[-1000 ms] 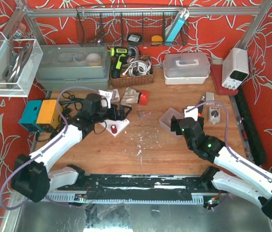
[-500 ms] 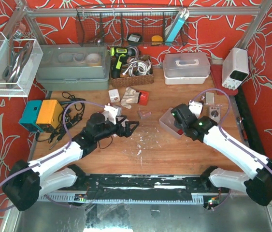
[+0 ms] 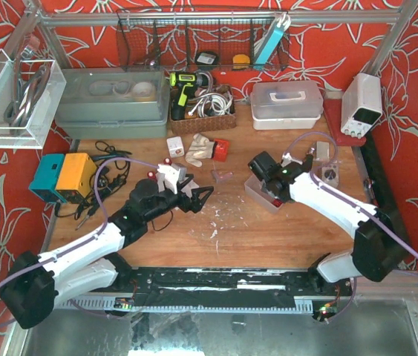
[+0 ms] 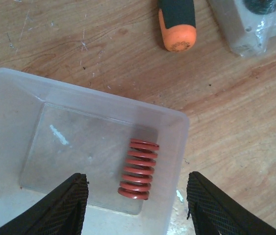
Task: Install the large spring
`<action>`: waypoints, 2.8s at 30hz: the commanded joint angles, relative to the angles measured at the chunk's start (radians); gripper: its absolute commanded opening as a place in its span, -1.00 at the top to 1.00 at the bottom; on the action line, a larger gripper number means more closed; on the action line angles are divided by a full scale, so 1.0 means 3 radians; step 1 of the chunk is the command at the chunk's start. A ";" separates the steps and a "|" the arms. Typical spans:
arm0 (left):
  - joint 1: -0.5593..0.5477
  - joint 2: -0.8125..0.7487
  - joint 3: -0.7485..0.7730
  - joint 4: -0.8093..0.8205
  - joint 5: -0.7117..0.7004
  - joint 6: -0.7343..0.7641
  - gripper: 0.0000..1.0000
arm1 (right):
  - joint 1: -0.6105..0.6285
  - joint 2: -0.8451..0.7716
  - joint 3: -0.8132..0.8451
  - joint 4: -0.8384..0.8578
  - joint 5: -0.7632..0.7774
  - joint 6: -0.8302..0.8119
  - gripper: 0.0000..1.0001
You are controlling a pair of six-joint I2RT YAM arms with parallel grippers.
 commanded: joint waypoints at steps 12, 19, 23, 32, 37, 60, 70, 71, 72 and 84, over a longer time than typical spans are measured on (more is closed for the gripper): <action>-0.0085 -0.0268 -0.0007 -0.0012 -0.0259 0.0122 -1.00 | -0.0067 0.0772 0.0528 -0.0390 -0.0246 0.0336 -0.17; -0.0106 -0.0348 -0.0012 -0.0063 -0.0373 0.0143 -1.00 | -0.0117 0.1064 0.0620 -0.0390 -0.0509 0.0391 -0.16; -0.0111 -0.0329 -0.0006 -0.0077 -0.0393 0.0155 -1.00 | -0.0157 0.1177 0.0611 -0.0357 -0.0607 0.0474 -0.14; -0.0117 -0.0323 -0.0004 -0.0079 -0.0414 0.0156 -1.00 | -0.0237 0.1364 0.0553 -0.0206 -0.0703 0.0570 -0.10; -0.0117 -0.0305 -0.0007 -0.0075 -0.0424 0.0156 -1.00 | -0.0256 0.1389 0.0579 -0.0121 -0.0629 0.0546 -0.10; -0.0123 -0.0221 0.0024 -0.0099 -0.0443 0.0177 -1.00 | -0.0296 0.1447 0.0398 0.0252 -0.0733 0.0532 0.51; -0.0122 -0.0183 0.0028 -0.0104 -0.0465 0.0164 -1.00 | -0.0297 0.1190 0.0393 0.0276 -0.0673 0.0318 0.74; -0.0122 -0.0170 0.0034 -0.0109 -0.0465 0.0158 -1.00 | -0.0295 0.1133 0.0390 0.0279 -0.0653 0.0260 0.76; -0.0122 -0.0158 0.0040 -0.0116 -0.0466 0.0156 -1.00 | -0.0297 0.1071 0.0377 0.0310 -0.0646 0.0192 0.77; -0.0122 0.0020 0.0111 -0.0166 -0.0562 0.0073 -1.00 | -0.0295 -0.0105 -0.0169 0.1098 -0.0678 -0.1168 0.89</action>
